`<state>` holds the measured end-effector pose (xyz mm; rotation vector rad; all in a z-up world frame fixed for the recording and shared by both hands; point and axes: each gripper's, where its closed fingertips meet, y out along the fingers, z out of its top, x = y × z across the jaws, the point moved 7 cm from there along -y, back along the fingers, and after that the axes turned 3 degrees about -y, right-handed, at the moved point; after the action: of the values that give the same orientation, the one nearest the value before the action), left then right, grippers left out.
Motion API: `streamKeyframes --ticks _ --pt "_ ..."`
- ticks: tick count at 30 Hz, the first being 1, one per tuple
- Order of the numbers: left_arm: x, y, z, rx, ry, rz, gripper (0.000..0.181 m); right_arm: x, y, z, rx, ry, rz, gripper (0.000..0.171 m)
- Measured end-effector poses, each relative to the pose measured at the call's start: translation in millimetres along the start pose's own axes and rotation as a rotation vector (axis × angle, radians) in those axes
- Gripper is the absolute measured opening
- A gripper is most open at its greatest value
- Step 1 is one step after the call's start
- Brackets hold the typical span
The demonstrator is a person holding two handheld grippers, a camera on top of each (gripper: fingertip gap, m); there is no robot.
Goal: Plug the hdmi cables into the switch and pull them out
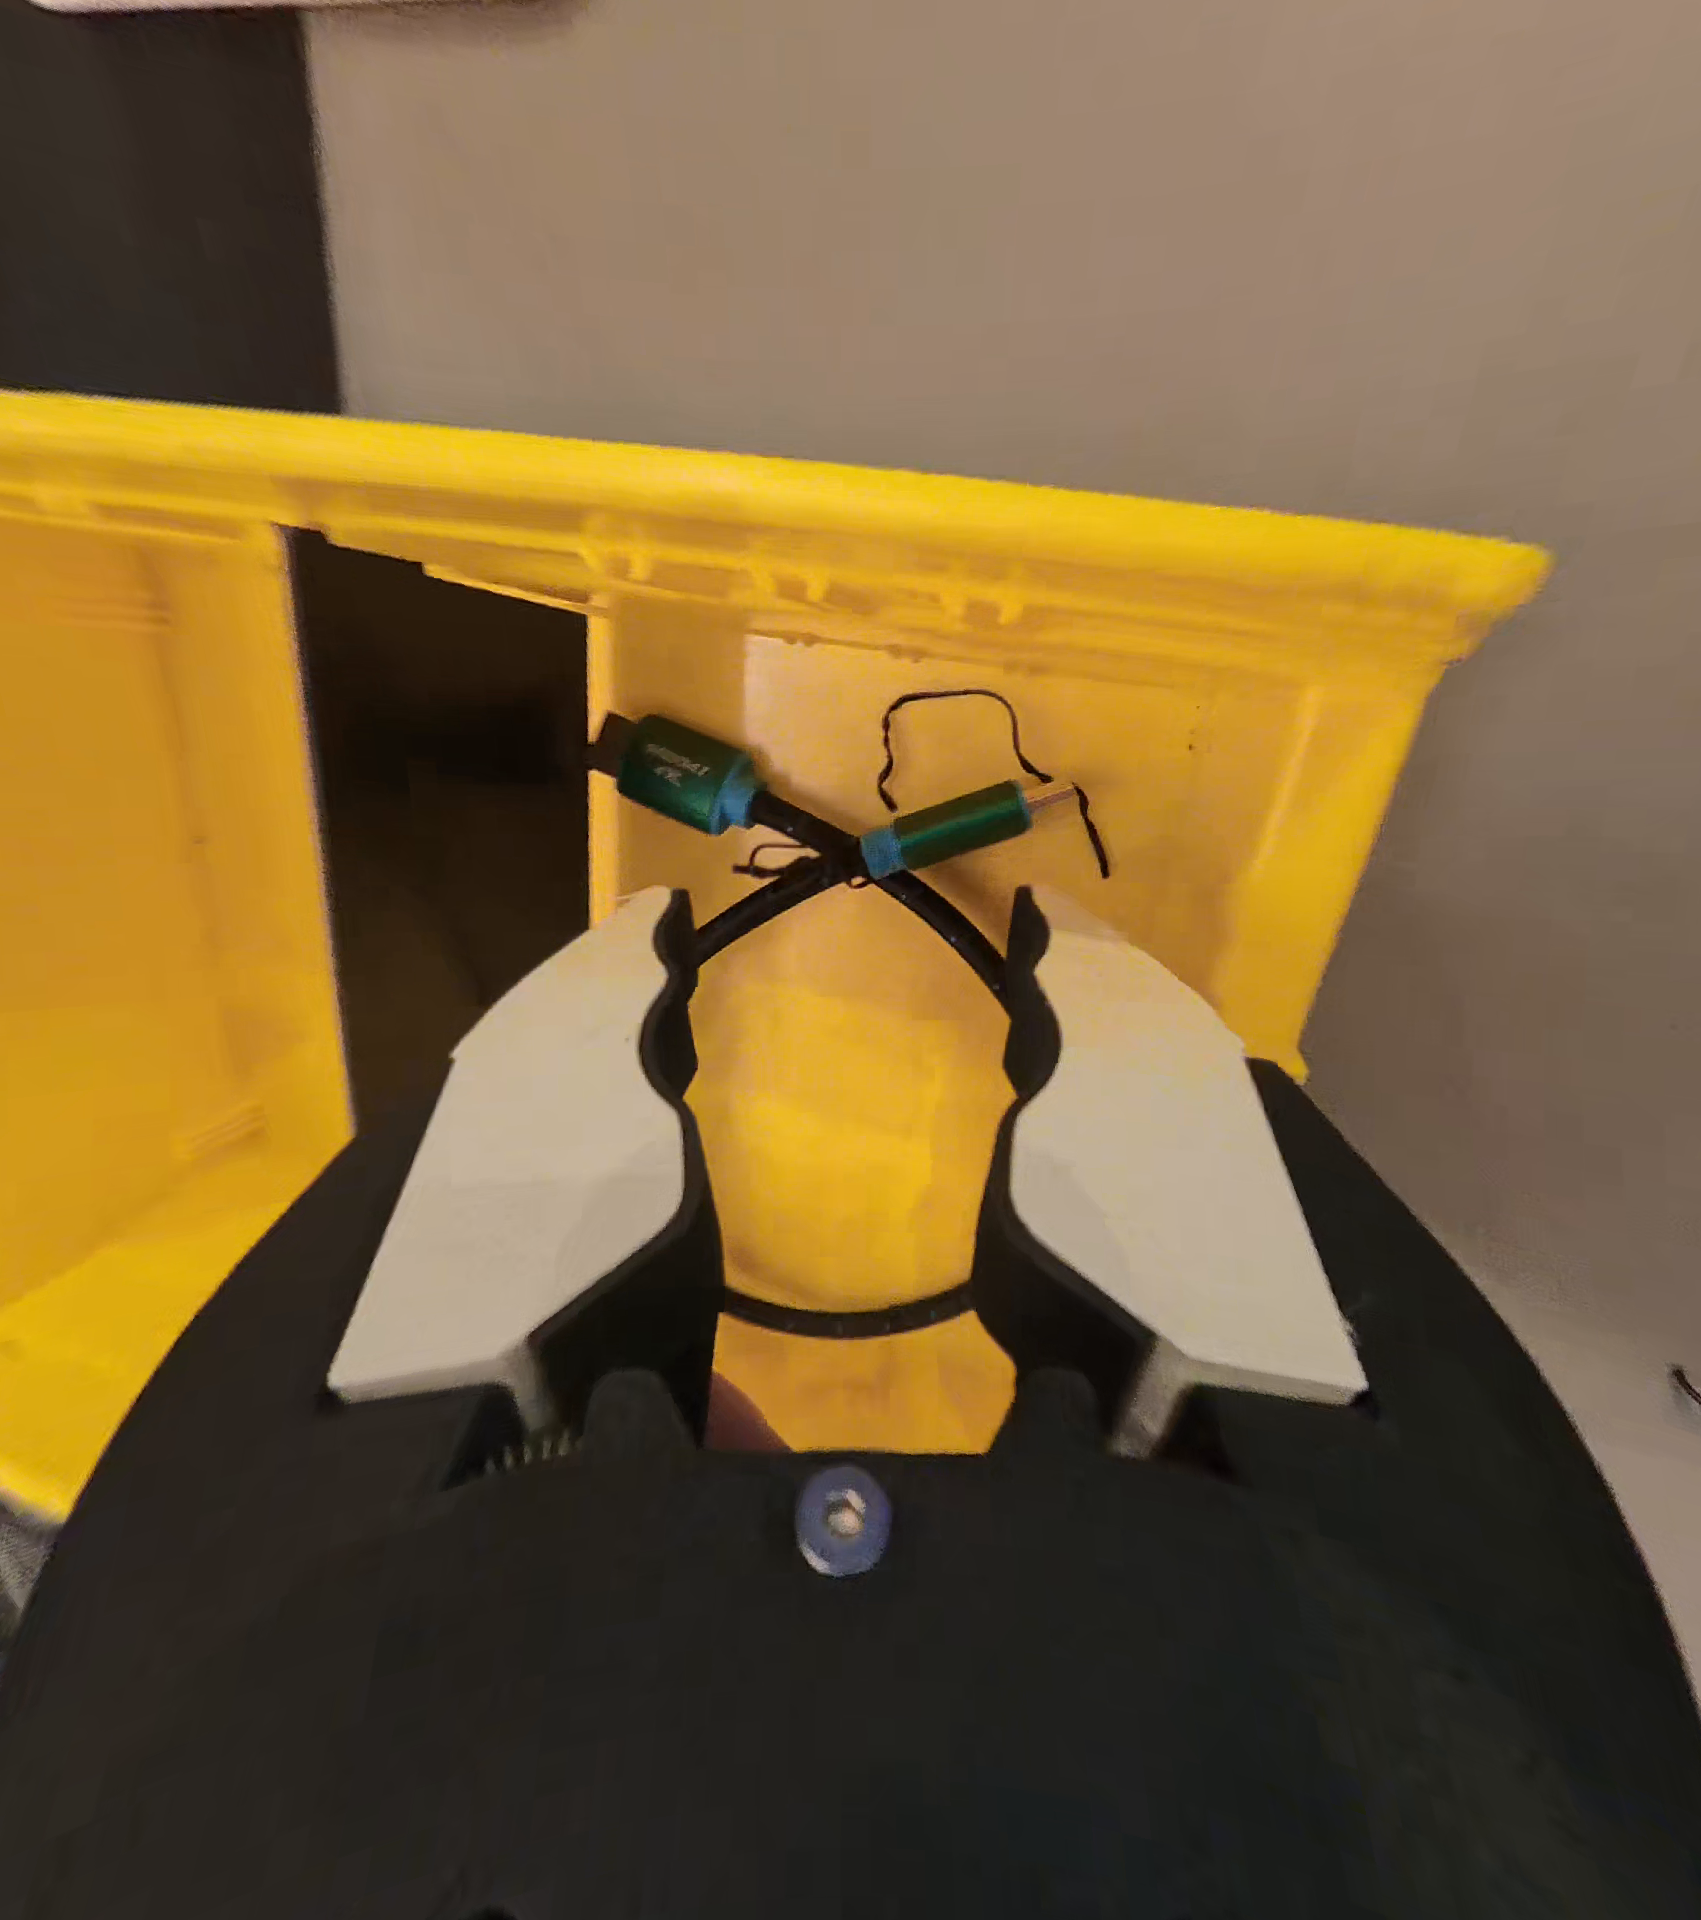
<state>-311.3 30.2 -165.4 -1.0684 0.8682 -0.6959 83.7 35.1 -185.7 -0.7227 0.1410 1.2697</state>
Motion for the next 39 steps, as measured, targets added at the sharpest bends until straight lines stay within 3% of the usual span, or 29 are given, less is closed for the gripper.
streamKeyframes --ticks 3,7,13,14,16,22,35,39 --pt "-0.9 21.3 -4.9 -0.079 -0.061 -0.1 0.076 1.7 1.5 -4.9 -0.01 -0.003 -0.007 0.0" --pt "-3.0 37.8 -7.4 -0.144 -0.111 -0.158 0.08 3.0 2.6 -7.5 -0.001 0.008 0.007 0.0" --pt "-8.1 41.3 -6.3 -0.053 -0.178 -0.231 0.056 1.4 3.2 -7.2 0.009 0.006 0.033 0.0" --pt "-10.0 40.8 -5.9 -0.044 -0.176 -0.224 0.038 1.2 2.8 -7.2 0.009 0.007 0.037 0.0" --pt "-12.4 41.6 -5.6 -0.027 -0.184 -0.211 0.03 0.4 1.8 -7.0 0.011 0.006 0.043 0.0" --pt "-17.2 37.1 -6.9 -0.003 -0.152 -0.084 0.02 -3.2 -4.3 -4.9 0.011 -0.016 0.046 0.003" --pt "-22.0 -18.2 -8.8 0.099 -0.08 0.261 0.018 -6.4 -9.2 1.3 -0.066 -0.168 -0.075 0.06" --pt "-22.3 -38.9 -12.2 0.125 -0.056 0.453 0.018 -12.9 -13.3 8.3 -0.065 -0.226 -0.112 0.064"
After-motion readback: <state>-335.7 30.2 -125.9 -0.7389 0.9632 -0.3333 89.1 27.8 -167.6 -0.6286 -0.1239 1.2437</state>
